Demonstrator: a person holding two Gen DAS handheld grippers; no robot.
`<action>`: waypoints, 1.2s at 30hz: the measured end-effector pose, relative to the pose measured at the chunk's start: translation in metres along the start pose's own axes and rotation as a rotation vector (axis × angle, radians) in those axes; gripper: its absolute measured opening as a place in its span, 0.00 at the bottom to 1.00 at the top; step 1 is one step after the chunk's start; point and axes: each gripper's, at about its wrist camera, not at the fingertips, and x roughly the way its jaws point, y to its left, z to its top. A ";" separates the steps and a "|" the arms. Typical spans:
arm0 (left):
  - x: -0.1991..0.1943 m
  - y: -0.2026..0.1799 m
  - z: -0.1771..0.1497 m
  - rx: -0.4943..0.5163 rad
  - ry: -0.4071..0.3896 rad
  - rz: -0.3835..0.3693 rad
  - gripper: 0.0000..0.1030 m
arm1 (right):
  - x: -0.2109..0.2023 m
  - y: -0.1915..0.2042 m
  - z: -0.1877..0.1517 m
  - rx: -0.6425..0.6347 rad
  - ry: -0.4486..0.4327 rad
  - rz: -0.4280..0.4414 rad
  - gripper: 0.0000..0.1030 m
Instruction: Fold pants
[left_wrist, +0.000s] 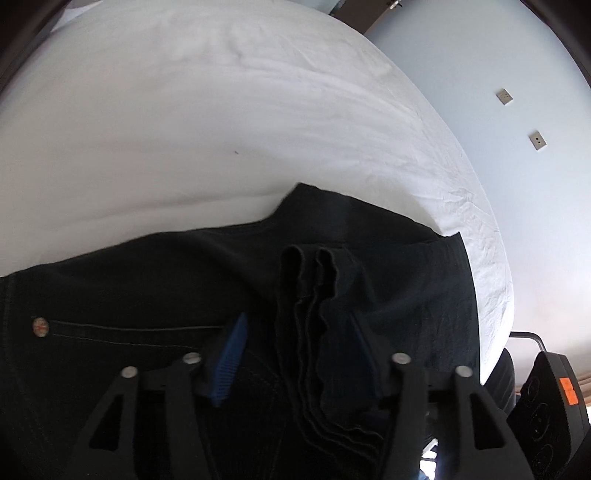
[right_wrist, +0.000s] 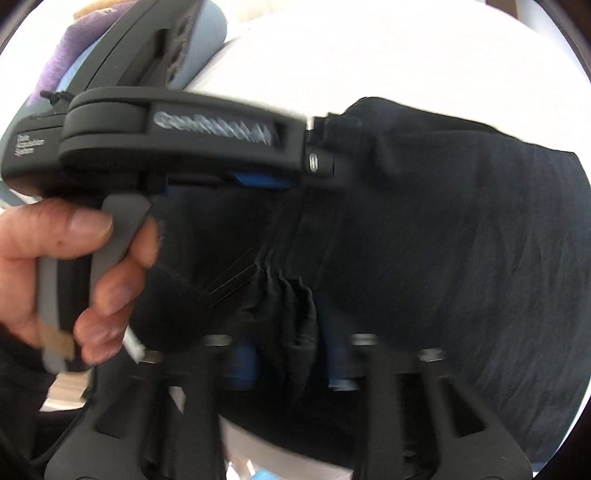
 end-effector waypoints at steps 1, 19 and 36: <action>-0.007 0.002 0.000 0.000 -0.023 0.035 0.69 | -0.005 -0.001 -0.002 0.006 -0.005 0.032 0.99; 0.016 -0.059 -0.088 0.134 -0.113 0.125 0.71 | -0.107 -0.222 0.039 0.468 -0.119 0.621 1.00; 0.011 -0.065 -0.107 0.060 -0.232 0.132 0.87 | -0.057 -0.189 -0.079 0.458 0.032 0.764 0.91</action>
